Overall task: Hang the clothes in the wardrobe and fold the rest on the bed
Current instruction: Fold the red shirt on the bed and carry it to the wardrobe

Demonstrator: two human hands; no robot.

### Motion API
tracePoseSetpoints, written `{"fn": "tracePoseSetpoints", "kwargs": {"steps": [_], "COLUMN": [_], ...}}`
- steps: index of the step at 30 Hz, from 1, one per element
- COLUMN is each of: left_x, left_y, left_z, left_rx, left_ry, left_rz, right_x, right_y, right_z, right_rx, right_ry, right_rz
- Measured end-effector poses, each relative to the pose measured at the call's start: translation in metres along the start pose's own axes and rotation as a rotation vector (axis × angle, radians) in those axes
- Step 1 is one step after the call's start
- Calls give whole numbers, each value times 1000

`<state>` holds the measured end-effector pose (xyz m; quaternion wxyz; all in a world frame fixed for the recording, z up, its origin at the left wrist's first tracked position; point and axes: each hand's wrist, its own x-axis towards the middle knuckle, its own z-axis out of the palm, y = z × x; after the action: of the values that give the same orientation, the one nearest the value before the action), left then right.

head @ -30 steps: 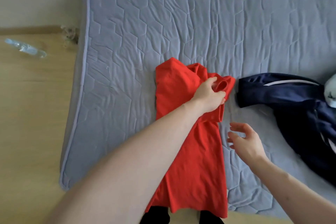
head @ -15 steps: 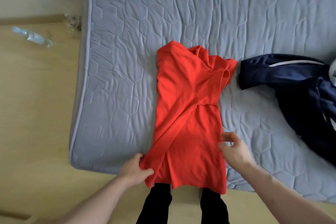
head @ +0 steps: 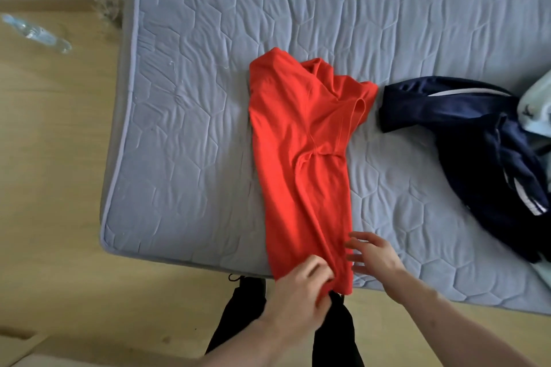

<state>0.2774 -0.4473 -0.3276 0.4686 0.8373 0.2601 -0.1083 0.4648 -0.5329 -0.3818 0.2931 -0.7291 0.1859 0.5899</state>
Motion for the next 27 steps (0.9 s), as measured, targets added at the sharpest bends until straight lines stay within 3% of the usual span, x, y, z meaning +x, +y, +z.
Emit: {"fn": "tracePoseSetpoints", "kwargs": {"steps": [3,8,11,13,17,19,21,23,25,27], "left_x": [15,32,37,46,93,129,169,208,236,253], "left_y": [17,9,-7,-14,-27,-36,-41,-45,-47,-43], "left_z": [22,35,28,15,-29,-51,-66,-73,-75,-75], "left_rx": [51,286,235,166,108,72,68,58,88,178], "left_ry": [-101,-463,-583,-469,126,325,359,296,210,187], "left_rz": [44,-180,-219,-255,-328,-338,-387,-497,-622,-628], "right_x": [6,16,17,19,24,29,35,39,42,44], "right_y": [0,-4,-8,-13,-25,-23,-18,-12,-6,-1], "right_z": [-11,-21,-9,4,40,54,61,61,58,52], "right_rx": [0,-108,-241,-318,-362,-424,-530,-606,-602,-560], "right_ry": [18,82,91,91,130,156,180,210,231,236], "right_rz": [-37,-92,-172,-271,-367,-367,-343,-318,-316,-313]}}
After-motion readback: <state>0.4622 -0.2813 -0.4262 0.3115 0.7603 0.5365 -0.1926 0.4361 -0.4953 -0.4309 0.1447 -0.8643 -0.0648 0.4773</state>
